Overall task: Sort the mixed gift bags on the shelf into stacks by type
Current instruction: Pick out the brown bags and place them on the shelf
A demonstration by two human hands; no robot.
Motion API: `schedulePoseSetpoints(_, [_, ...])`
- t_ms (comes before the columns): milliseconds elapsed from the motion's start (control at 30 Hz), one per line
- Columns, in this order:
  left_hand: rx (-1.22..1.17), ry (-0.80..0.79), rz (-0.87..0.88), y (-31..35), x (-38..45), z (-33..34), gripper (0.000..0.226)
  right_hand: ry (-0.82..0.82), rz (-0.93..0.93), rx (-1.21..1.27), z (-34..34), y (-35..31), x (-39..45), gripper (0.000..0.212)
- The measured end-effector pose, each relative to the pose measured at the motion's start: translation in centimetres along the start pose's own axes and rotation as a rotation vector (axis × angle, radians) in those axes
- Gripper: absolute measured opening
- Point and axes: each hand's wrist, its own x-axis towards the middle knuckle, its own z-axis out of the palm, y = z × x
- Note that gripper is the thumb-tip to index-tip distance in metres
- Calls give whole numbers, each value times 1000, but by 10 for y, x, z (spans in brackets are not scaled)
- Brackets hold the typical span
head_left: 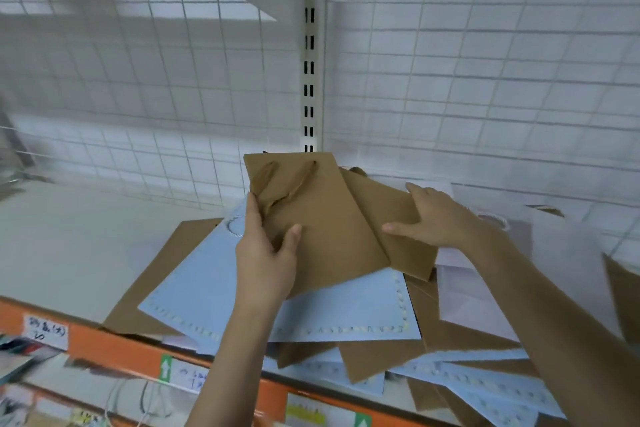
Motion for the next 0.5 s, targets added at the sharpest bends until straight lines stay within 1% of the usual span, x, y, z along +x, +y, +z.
schedulePoseSetpoints(67, [0,1,1,-1,-1,1,73,13,13,-21,1,0,2,95])
schedulePoseSetpoints(167, [2,-1,24,3,-5,5,69,81,44,-89,0,1,1,93])
schedulePoseSetpoints(267, [-29,-8,43,9,-9,9,69,168,110,-9,-10,6,-6,90])
schedulePoseSetpoints(433, [-150,-59,36,24,-17,30,72,465,196,114,-39,34,-45,56])
schedulePoseSetpoints(500, [-193,-76,29,34,-24,46,73,551,226,209,-46,51,-73,46])
